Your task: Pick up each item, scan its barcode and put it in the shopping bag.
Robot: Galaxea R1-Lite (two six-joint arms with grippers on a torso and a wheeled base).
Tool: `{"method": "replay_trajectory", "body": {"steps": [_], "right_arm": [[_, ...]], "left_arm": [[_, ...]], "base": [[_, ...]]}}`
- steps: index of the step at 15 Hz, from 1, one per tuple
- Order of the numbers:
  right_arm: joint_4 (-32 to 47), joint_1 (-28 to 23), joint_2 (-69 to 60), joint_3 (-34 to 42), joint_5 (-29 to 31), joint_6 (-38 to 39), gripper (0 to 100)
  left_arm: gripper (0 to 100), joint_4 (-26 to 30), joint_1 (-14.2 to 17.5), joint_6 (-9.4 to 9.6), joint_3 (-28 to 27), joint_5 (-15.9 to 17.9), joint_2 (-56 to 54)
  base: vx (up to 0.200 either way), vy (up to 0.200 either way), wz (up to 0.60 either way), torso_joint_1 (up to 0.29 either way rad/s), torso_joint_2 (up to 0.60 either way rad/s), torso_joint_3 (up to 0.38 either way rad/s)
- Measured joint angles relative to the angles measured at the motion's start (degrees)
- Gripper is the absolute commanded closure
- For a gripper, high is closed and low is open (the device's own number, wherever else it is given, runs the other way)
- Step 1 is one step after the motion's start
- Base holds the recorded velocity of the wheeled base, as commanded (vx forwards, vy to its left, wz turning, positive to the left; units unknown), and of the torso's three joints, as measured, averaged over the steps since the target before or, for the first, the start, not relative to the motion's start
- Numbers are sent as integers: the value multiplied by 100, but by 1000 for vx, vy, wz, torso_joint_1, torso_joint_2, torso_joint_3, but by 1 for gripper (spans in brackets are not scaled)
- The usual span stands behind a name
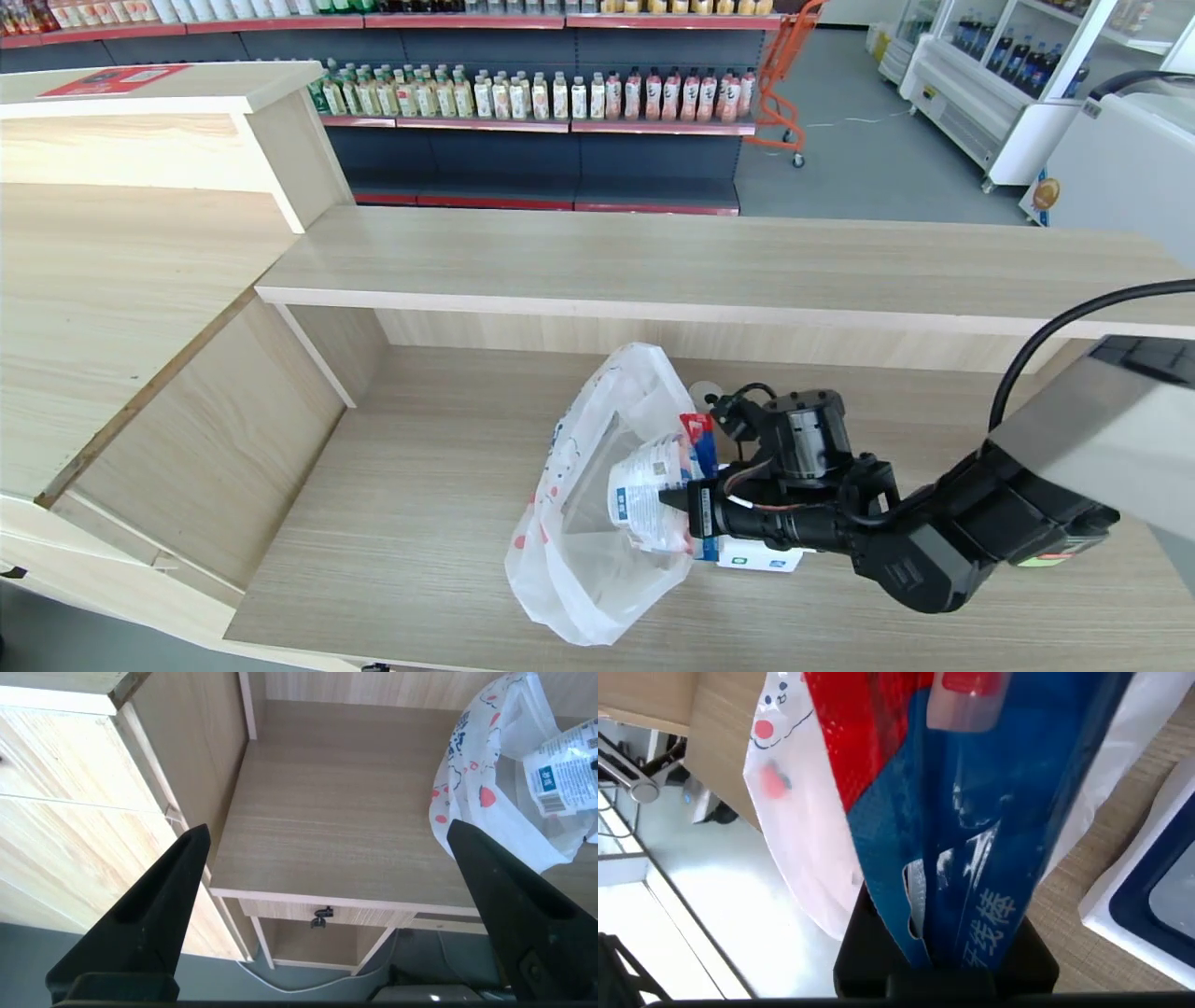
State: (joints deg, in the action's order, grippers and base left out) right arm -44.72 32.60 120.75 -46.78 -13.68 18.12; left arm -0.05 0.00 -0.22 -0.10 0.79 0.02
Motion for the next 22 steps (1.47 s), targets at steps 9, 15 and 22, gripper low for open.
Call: {"method": "replay_trajectory", "body": {"steps": [9,15,22], "right_arm": [[-356,373,706,-647,194,725,0],[-312,74,135,-631,101,1971,0],[686,-809,-1974,378,-774,2482,0]], "left_arm": [[0,0,0,0,0,0,0],[0,-2,0,-2,0,0,0],[0,0,0,-2,0,-1,0]], "base": [[0,0,0,0,0,0],[0,0,0,0,0,0],[0,0,0,0,0,0]]}}
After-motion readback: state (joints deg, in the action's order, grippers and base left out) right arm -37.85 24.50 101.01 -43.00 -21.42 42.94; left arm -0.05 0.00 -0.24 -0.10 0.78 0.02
